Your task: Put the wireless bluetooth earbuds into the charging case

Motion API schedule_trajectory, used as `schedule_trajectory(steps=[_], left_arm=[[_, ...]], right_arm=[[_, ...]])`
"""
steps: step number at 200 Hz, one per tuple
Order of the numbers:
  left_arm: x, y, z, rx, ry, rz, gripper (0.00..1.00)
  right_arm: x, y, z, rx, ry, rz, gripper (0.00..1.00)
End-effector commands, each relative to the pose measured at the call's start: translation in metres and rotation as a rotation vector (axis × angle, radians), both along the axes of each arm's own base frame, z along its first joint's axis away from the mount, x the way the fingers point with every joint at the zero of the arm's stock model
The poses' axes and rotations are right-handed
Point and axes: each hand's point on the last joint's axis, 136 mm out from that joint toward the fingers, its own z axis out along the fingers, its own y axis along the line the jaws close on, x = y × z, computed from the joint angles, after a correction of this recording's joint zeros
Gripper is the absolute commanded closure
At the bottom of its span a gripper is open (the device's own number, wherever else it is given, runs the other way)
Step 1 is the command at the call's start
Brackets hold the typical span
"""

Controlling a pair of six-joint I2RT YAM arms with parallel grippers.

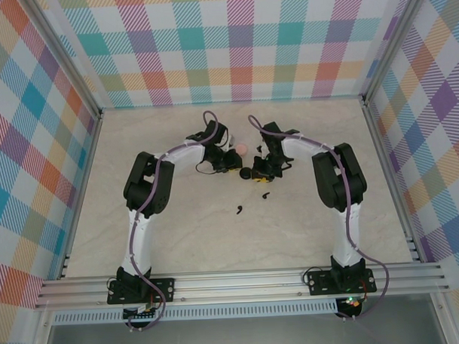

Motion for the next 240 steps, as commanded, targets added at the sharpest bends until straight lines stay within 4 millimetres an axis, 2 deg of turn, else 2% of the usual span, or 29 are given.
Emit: schedule_trajectory(steps=[1,112,240], left_arm=[[-0.007,0.003,-0.005,0.029,0.036,-0.012,0.8],[-0.036,0.011,-0.002,0.034,0.061,-0.037,0.8],[-0.05,0.017,0.007,0.04,0.069,-0.037,0.78]], right_arm=[[0.008,0.006,-0.001,0.007,-0.002,-0.01,0.78],[0.022,0.001,-0.005,-0.064,-0.021,0.009,0.77],[0.034,-0.001,-0.002,-0.104,-0.038,0.016,0.73]])
